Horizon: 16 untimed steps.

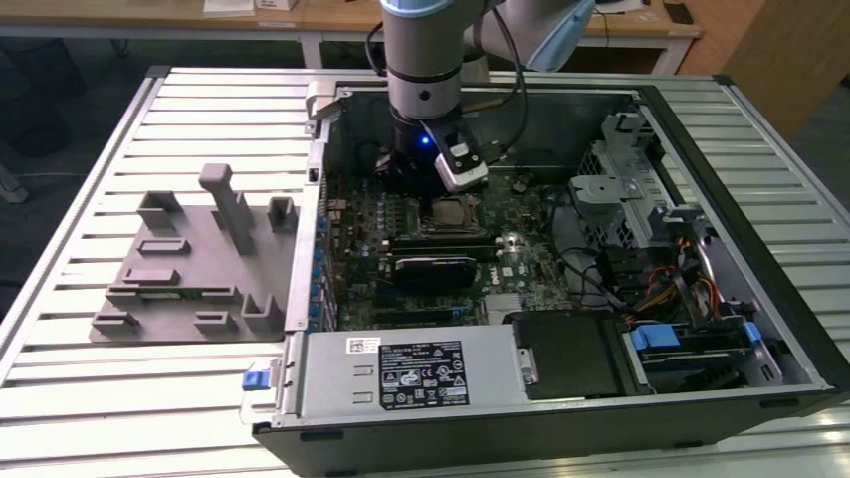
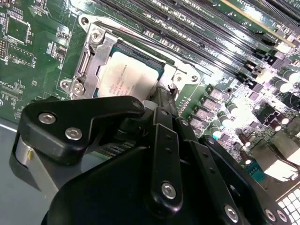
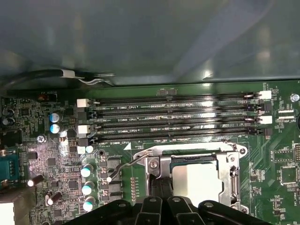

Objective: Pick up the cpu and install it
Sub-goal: 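Close the cpu cover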

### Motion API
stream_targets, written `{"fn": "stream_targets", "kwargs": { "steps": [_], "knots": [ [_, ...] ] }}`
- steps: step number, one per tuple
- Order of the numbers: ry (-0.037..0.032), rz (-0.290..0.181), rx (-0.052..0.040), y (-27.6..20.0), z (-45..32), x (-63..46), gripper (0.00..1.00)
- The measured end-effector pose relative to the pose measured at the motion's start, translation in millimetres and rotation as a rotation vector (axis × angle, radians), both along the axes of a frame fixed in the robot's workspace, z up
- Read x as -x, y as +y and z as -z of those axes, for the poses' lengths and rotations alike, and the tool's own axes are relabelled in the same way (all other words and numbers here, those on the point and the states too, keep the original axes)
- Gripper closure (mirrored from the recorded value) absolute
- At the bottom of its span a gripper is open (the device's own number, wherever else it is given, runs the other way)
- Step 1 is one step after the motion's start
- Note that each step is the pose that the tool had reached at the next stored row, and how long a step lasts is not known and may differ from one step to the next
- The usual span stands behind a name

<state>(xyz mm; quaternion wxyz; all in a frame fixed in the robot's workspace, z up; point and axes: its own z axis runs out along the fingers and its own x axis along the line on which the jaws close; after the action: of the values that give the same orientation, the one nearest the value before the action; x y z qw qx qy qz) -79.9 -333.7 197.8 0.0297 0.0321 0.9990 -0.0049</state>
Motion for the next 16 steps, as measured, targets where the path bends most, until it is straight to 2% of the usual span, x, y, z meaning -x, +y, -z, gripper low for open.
{"fn": "stream_targets", "kwargs": {
  "steps": [6, 13, 16],
  "knots": [
    [0.0005, 0.0, 0.0007, -0.1, -6.1, 0.1, 0.89],
    [0.0005, 0.0, 0.0007, -0.1, -18.8, 0.1, 0.89],
    [0.0005, 0.0, 0.0006, -0.1, -18.9, 0.1, 0.89]
  ]
}}
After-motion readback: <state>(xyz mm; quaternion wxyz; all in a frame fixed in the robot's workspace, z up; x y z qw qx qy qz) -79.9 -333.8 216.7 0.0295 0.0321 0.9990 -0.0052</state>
